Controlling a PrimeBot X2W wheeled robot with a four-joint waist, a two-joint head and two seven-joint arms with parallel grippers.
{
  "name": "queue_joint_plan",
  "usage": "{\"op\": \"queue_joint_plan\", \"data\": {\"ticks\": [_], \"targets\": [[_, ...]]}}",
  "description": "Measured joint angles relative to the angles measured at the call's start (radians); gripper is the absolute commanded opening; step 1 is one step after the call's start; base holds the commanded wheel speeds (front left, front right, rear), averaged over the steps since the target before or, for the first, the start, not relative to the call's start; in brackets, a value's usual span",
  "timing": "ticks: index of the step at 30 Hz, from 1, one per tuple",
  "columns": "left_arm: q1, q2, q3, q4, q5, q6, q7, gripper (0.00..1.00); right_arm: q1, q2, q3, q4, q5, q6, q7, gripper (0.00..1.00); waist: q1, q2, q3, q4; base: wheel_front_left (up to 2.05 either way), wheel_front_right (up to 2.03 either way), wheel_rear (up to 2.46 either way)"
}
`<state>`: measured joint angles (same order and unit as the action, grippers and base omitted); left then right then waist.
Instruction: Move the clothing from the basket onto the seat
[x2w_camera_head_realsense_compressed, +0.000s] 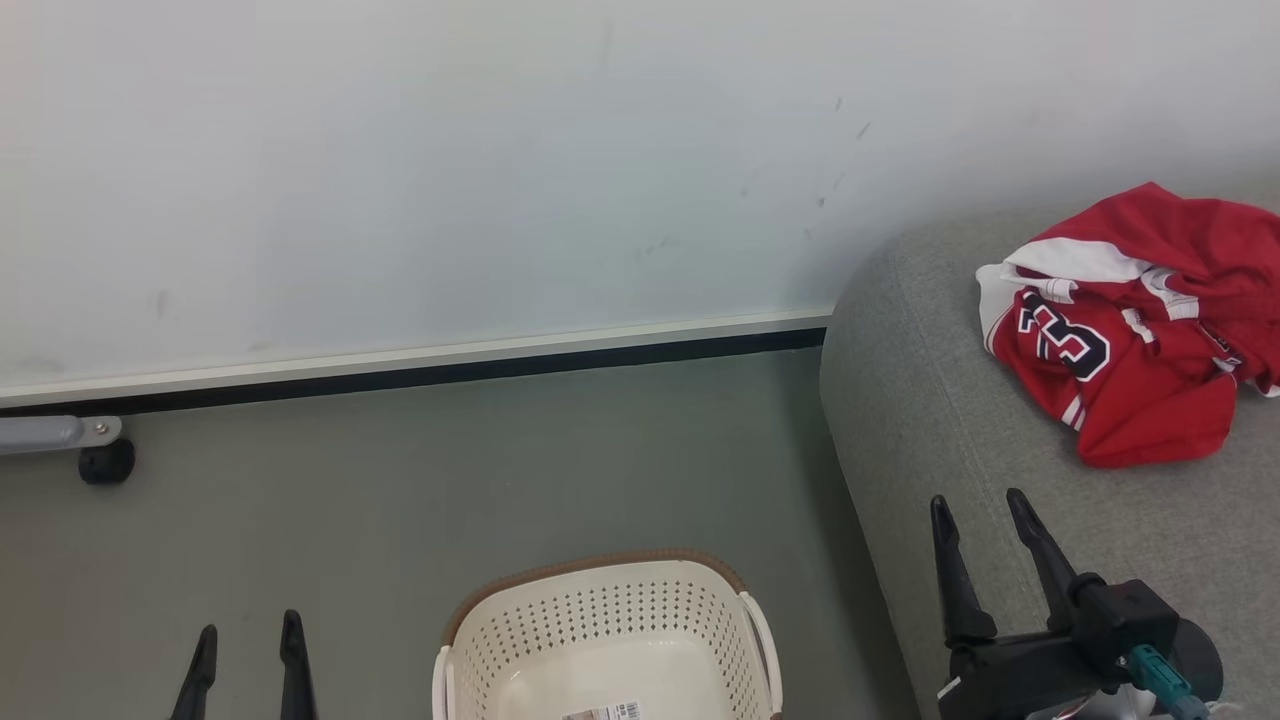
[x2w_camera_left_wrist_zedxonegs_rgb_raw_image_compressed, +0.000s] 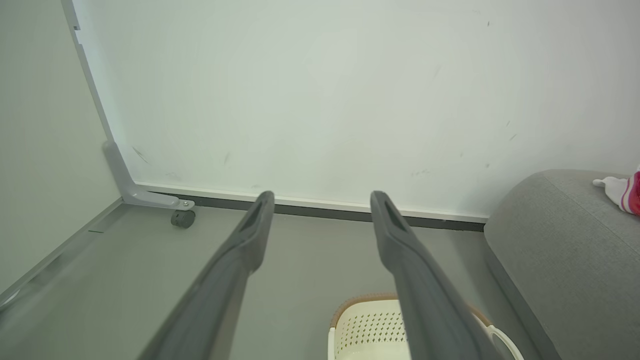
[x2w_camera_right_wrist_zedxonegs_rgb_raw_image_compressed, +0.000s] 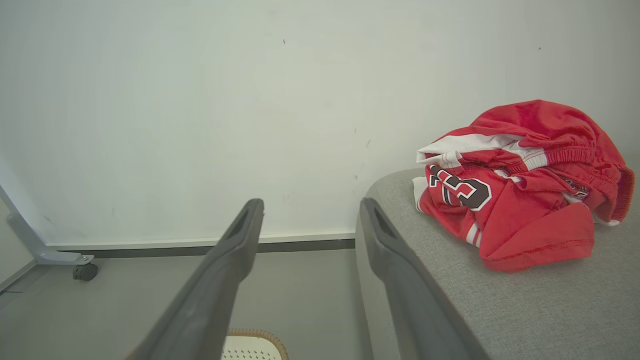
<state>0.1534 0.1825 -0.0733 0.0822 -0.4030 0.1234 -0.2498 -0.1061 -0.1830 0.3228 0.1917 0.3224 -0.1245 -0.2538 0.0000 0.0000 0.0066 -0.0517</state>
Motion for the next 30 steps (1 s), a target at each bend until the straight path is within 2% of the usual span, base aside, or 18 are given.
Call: {"op": "queue_joint_plan", "data": {"ticks": [6, 7, 16, 30], "targets": [[0.0, -0.002, 0.004, -0.003, 0.013, 0.0, 0.0, 1.0, 0.015, 0.011, -0.021, -0.02, -0.02, 0.0, 0.0, 1.0, 0.0, 0.0, 0.001, 0.003, 0.0, 0.0, 0.0], [0.0, -0.002, 0.004, -0.003, 0.019, 0.0, 0.0, 0.0, 0.017, 0.013, -0.023, -0.021, -0.024, 0.0, 0.0, 0.0, 0.0, 0.0, 0.001, 0.004, 0.0, 0.0, 0.0], [0.005, -0.029, -0.002, 0.053, 0.013, -0.007, 0.011, 0.0, 0.058, 0.03, -0.023, 0.035, -0.007, 0.003, 0.013, 0.0, 0.0, 0.0, 0.001, 0.005, 0.0, 0.0, 0.0], [-0.006, -0.043, 0.022, 0.072, -0.161, -0.037, 0.064, 0.0, 0.056, 0.043, -0.084, 0.042, 0.167, 0.037, 0.063, 0.0, 0.0, 0.0, 0.0, 0.012, 0.0, 0.0, 0.0]]}}
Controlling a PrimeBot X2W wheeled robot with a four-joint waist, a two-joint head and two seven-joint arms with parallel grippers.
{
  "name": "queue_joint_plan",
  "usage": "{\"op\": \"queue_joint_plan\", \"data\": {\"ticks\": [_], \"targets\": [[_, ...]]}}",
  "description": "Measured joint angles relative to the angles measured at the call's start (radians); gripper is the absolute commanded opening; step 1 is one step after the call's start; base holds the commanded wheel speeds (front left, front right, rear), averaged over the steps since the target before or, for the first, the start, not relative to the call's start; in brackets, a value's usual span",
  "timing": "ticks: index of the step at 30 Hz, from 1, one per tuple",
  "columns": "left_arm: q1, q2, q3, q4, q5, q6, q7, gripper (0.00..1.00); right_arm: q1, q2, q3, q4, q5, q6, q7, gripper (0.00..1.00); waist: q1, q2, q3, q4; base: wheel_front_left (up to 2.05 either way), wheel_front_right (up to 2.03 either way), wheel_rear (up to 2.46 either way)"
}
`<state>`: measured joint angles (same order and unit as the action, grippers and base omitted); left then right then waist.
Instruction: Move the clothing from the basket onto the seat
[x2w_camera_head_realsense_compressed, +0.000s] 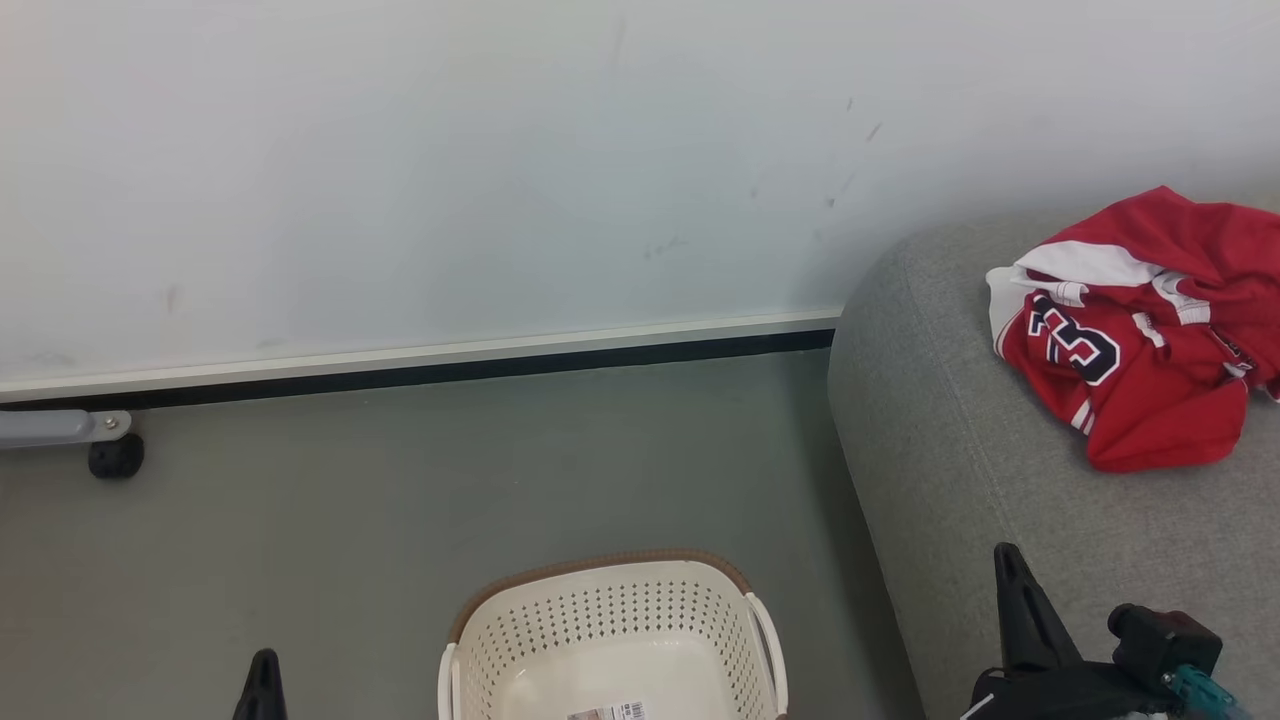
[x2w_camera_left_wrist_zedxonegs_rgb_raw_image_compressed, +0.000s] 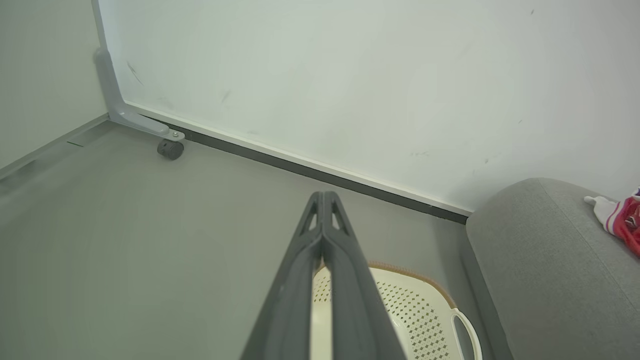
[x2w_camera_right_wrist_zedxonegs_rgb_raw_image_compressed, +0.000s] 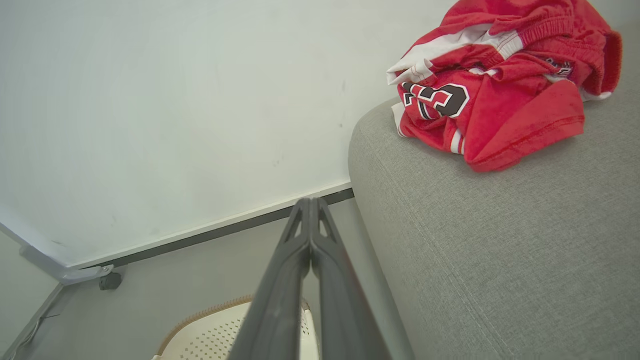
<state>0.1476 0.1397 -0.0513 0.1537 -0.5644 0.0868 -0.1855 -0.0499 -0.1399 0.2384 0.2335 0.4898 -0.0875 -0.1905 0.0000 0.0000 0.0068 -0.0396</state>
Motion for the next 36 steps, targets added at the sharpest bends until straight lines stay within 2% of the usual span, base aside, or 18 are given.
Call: {"op": "queue_joint_plan", "data": {"ticks": [36], "targets": [[-0.088, -0.04, 0.062, 0.052, -0.435, -0.08, 0.13, 0.0, -0.015, 0.042, -0.159, 0.022, 0.47, 0.085, 0.134, 0.0, 0.0, 0.0, -0.003, 0.017, 0.0, 0.0, 0.0]]}}
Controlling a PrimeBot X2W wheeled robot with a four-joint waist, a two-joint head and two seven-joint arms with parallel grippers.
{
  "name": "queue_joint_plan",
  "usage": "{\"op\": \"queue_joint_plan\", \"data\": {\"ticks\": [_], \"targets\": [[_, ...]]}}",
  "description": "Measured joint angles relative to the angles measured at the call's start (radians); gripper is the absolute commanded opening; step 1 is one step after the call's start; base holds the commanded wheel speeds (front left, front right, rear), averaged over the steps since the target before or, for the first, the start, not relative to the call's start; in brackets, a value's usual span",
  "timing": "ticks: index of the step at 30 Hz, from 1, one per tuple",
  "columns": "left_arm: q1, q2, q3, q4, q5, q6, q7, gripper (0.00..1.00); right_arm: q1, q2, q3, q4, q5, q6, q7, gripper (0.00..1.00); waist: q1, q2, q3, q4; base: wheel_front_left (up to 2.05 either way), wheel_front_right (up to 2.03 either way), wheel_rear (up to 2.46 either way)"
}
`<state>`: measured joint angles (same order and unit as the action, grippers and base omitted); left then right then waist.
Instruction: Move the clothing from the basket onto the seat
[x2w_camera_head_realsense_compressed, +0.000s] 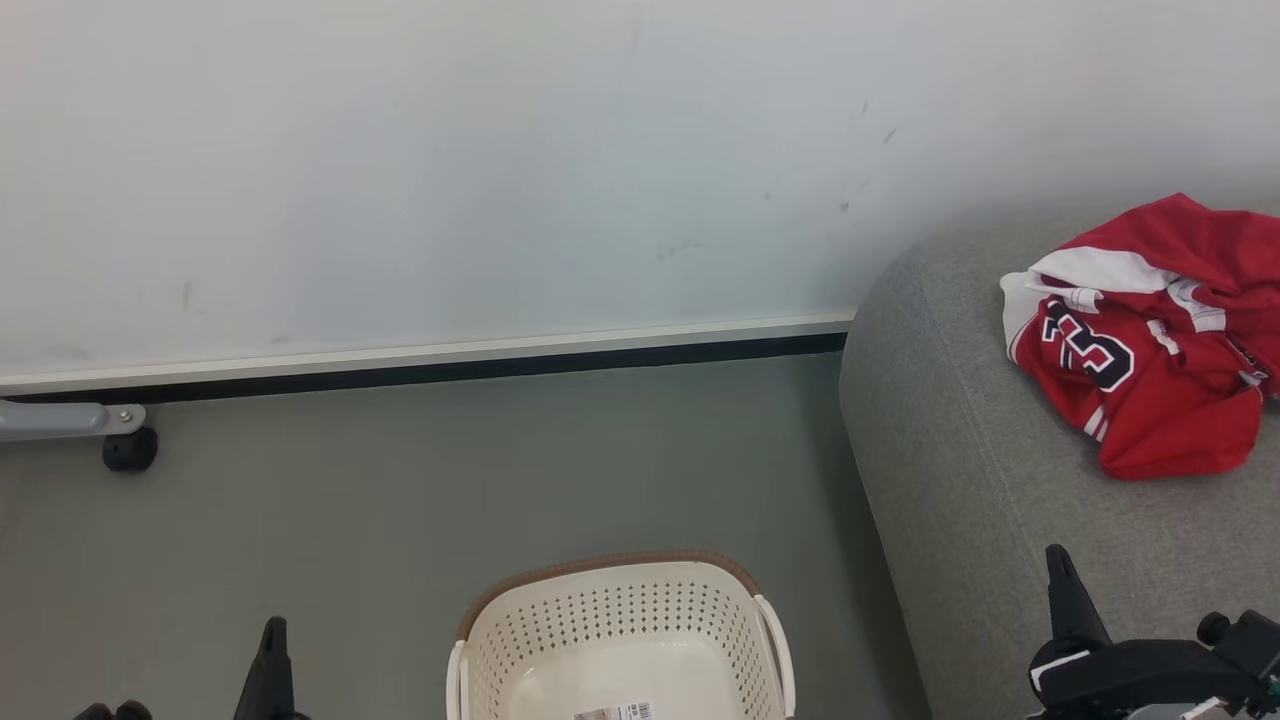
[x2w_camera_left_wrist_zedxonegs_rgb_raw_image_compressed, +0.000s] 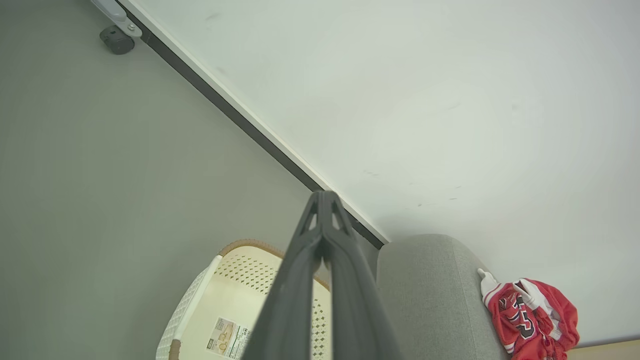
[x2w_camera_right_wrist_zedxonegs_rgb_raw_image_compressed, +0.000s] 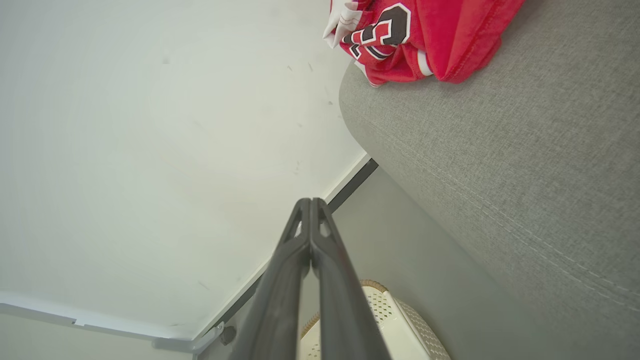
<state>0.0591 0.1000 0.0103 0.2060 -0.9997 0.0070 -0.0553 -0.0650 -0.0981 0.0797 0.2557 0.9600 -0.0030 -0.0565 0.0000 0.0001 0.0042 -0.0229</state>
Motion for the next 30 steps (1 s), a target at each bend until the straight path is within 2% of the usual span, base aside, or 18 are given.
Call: {"op": "queue_joint_plan", "data": {"ticks": [30], "targets": [[-0.078, -0.034, 0.048, 0.04, -0.361, -0.078, 0.103, 0.0, -0.008, 0.033, -0.129, 0.014, 0.385, 0.074, 0.101, 0.0, 0.0, 0.0, -0.002, 0.014, 0.0, 0.0, 0.0]]}}
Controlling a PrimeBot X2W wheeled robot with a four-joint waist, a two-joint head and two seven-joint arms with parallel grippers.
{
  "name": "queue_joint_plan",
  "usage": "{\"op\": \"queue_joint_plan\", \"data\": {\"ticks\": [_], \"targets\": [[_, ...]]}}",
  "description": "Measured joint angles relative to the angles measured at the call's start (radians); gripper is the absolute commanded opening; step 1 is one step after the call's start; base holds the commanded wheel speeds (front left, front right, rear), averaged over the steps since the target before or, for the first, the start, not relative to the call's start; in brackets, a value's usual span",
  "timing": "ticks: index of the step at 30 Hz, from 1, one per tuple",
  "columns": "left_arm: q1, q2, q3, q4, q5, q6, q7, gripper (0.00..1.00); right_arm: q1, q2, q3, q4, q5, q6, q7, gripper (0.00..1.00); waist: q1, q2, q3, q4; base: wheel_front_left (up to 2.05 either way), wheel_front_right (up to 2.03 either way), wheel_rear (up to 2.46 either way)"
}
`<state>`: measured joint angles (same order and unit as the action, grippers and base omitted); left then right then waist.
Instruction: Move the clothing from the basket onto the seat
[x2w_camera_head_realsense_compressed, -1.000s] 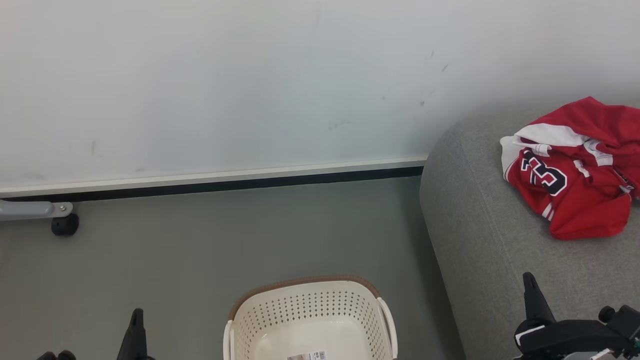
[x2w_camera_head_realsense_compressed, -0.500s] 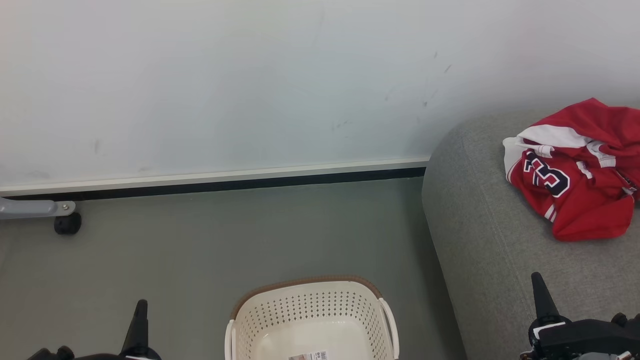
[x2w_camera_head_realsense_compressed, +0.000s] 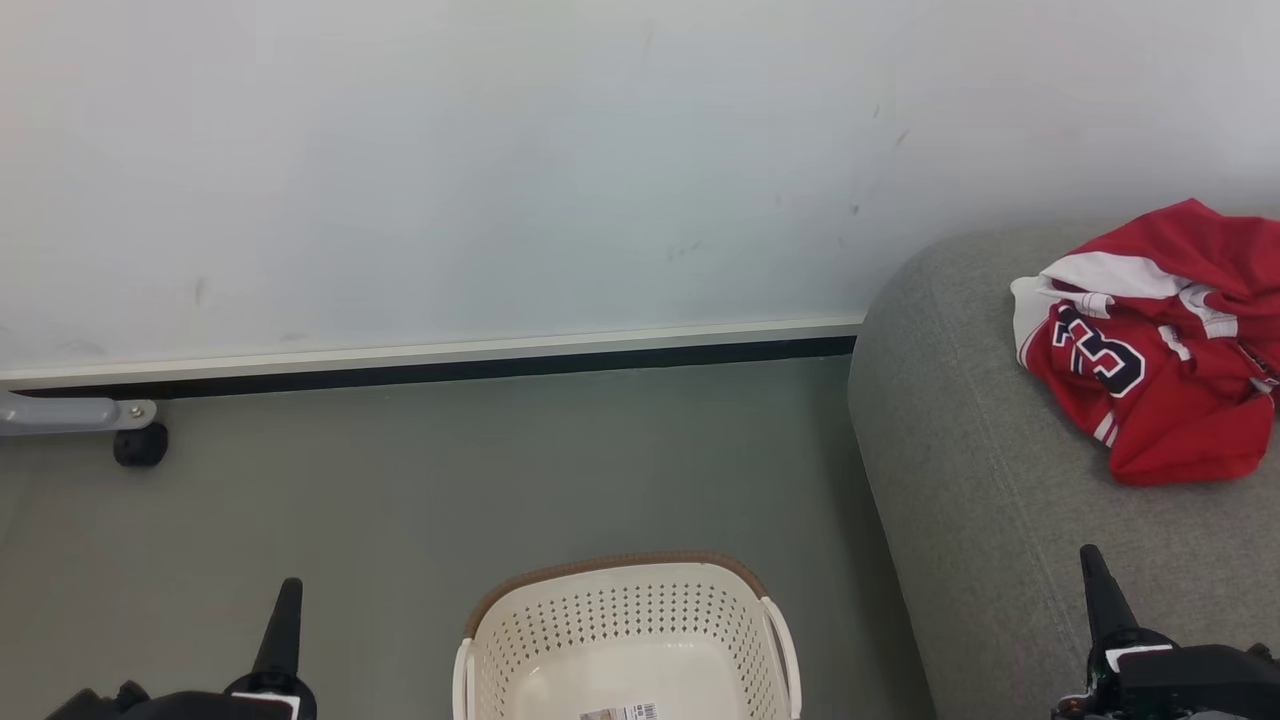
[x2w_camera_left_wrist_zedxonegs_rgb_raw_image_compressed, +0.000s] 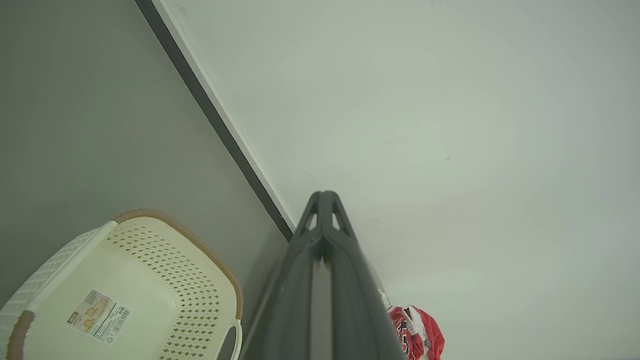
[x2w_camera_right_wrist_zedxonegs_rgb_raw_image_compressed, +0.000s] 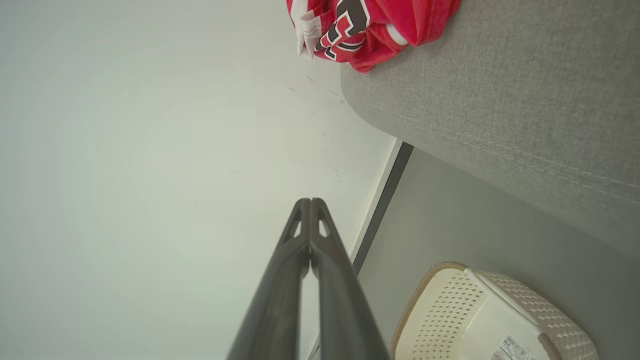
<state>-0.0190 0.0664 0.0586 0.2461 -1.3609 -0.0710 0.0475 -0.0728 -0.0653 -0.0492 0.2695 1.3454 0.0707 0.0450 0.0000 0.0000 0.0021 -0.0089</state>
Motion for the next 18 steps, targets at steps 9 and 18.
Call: {"op": "queue_joint_plan", "data": {"ticks": [9, 18], "targets": [[-0.024, -0.009, 0.014, 0.013, -0.098, -0.022, 0.029, 0.0, -0.004, 0.008, -0.037, 0.005, 0.113, 0.019, 0.029, 0.0, 0.0, 0.0, -0.001, 0.004, 0.0, 0.0, 0.0], [-0.045, -0.02, 0.029, 0.028, -0.207, -0.044, 0.058, 0.0, -0.012, 0.018, -0.074, 0.01, 0.225, 0.044, 0.06, 0.0, 0.0, 0.0, -0.001, 0.008, 0.0, 0.0, 0.0]]}}
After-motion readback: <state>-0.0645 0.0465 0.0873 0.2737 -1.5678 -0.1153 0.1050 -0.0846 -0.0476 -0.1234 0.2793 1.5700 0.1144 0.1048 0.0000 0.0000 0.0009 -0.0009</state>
